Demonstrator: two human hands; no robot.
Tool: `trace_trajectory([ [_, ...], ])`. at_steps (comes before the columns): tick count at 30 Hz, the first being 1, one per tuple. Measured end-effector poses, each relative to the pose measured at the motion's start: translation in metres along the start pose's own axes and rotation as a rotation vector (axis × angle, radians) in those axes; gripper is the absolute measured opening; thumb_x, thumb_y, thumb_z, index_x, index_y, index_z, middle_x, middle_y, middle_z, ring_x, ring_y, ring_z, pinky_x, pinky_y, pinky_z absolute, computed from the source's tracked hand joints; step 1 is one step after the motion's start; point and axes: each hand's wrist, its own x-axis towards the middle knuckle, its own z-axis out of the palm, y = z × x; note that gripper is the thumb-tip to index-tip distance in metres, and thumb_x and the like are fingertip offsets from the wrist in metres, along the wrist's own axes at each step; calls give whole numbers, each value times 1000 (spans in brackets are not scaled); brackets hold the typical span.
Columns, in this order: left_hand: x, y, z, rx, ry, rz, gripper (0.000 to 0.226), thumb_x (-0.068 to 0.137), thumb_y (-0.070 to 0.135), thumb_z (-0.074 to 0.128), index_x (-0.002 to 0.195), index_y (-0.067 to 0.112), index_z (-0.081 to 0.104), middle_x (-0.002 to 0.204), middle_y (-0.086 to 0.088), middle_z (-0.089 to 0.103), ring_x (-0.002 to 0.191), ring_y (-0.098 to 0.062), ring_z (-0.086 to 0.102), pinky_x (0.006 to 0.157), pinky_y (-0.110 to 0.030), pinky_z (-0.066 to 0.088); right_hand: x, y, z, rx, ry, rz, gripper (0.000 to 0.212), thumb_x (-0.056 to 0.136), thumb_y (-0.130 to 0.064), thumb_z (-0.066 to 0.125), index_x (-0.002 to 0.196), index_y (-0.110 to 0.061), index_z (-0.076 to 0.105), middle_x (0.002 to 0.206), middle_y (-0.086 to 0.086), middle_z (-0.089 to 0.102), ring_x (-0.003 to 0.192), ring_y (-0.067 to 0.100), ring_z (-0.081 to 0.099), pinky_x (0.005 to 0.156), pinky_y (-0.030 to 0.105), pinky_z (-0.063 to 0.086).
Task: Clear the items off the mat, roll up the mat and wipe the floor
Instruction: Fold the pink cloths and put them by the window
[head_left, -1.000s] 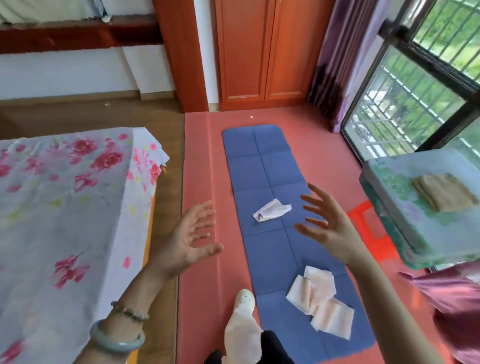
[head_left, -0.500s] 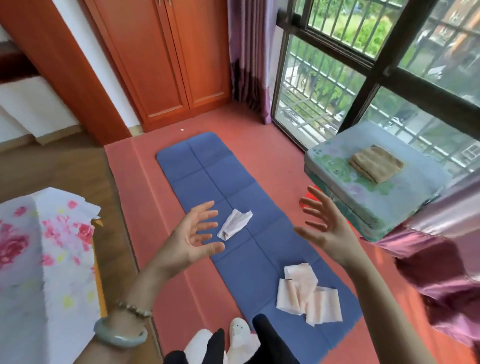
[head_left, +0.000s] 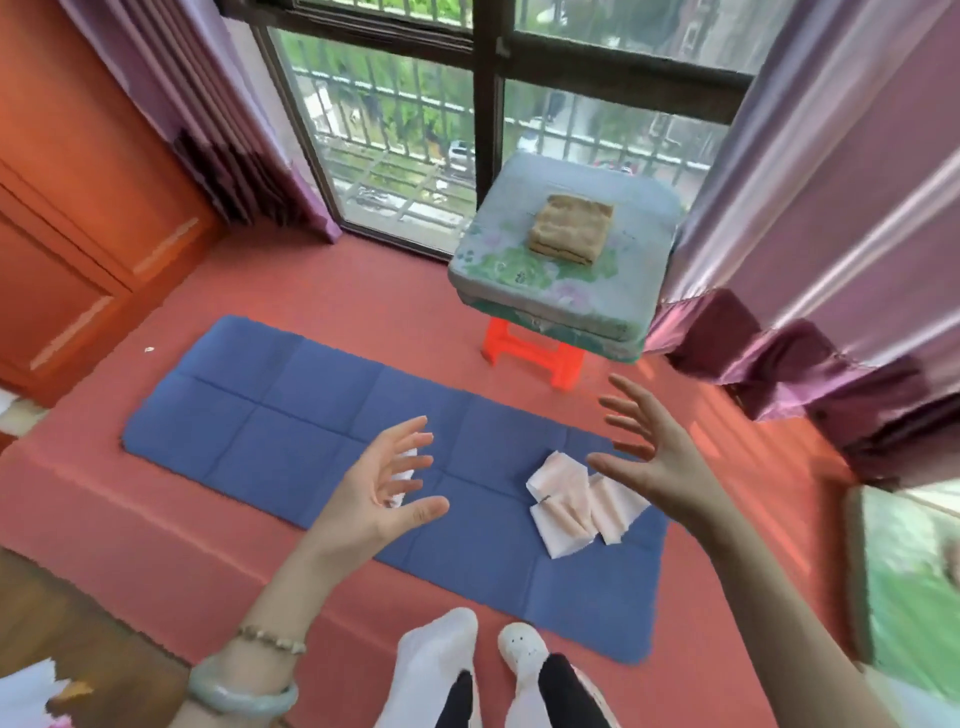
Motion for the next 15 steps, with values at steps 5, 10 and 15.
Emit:
trace_trajectory([
  [5, 50, -24, 0, 72, -173, 6, 74, 66, 25, 75, 131, 36, 43, 129, 10, 54, 115, -1, 54, 90, -17, 48, -12, 37, 8, 9, 141, 115, 84, 69, -14, 78, 134, -45, 34, 127, -13, 53, 117, 5, 51, 92, 27, 44],
  [10, 90, -68, 21, 101, -258, -49, 70, 73, 16, 79, 132, 32, 44, 130, 7, 53, 113, 3, 54, 85, -12, 47, -12, 83, 14, 42, 227, 221, 78, 62, -30, 74, 126, -55, 35, 125, -22, 50, 112, -9, 49, 89, 20, 43],
  [15, 131, -135, 61, 146, -298, -79, 67, 77, 13, 77, 132, 31, 44, 125, 18, 51, 112, 7, 51, 90, -19, 48, 5, 157, 25, 88, 277, 290, 76, 57, -44, 74, 124, -55, 40, 122, -22, 52, 111, -6, 51, 90, 21, 44],
])
